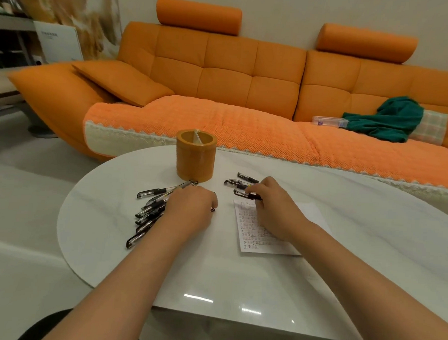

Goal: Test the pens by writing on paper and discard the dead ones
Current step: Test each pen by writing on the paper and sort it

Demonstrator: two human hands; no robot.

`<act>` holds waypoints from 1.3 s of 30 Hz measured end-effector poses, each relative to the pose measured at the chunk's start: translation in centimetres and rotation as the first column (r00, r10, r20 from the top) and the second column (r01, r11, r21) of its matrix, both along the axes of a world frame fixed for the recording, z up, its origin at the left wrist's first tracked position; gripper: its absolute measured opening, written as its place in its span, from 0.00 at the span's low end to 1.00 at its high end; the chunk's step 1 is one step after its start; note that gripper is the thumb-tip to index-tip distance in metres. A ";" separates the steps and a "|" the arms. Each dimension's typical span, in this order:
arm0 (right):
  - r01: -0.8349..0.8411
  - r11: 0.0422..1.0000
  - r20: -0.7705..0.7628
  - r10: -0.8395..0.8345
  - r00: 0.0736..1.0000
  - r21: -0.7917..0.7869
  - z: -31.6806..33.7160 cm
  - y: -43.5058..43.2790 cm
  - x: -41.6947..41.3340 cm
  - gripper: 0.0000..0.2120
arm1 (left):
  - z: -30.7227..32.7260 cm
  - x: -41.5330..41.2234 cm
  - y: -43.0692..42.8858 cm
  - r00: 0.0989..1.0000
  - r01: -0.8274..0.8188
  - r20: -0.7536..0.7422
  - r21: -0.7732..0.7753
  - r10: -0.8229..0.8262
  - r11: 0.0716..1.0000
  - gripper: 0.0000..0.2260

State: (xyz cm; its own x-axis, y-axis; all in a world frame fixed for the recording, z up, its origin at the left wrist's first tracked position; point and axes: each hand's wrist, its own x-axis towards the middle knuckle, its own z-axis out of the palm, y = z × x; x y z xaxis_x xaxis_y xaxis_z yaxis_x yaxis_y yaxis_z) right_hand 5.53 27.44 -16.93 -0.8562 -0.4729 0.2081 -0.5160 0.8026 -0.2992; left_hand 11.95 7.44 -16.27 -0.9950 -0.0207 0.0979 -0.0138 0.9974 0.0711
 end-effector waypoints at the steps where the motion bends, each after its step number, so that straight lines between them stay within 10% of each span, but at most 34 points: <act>1: -0.001 1.000 -0.031 0.002 1.000 0.027 0.1 -0.4 -0.7 0.19 | 0.0 0.0 0.0 1.000 0.007 0.001 0.008 -0.007 1.000 0.13; 16: -0.018 0.991 -0.116 0.034 0.993 0.130 -0.1 -3.0 -4.8 0.16 | 0.7 0.0 -0.6 0.998 0.007 0.053 0.200 -0.018 0.980 0.15; 32: -0.020 0.931 0.269 0.125 0.955 -0.363 0.8 1.0 3.2 0.08 | 0.4 0.4 3.1 0.980 0.200 -0.105 0.466 -0.171 0.862 0.10; 39: 0.191 0.823 0.392 0.042 0.919 -0.536 0.0 4.8 3.2 0.08 | 0.7 0.9 3.7 0.978 0.206 -0.049 0.342 -0.202 0.917 0.11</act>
State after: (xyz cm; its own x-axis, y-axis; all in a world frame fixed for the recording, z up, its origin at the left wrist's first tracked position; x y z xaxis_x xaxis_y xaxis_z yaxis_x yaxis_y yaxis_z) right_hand 8.74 32.22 -16.90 -0.9488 -0.3071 0.0734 -0.2179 0.4688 -0.8560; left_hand 12.81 11.18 -15.58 -0.9799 0.1480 0.1337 0.1906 0.8928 0.4081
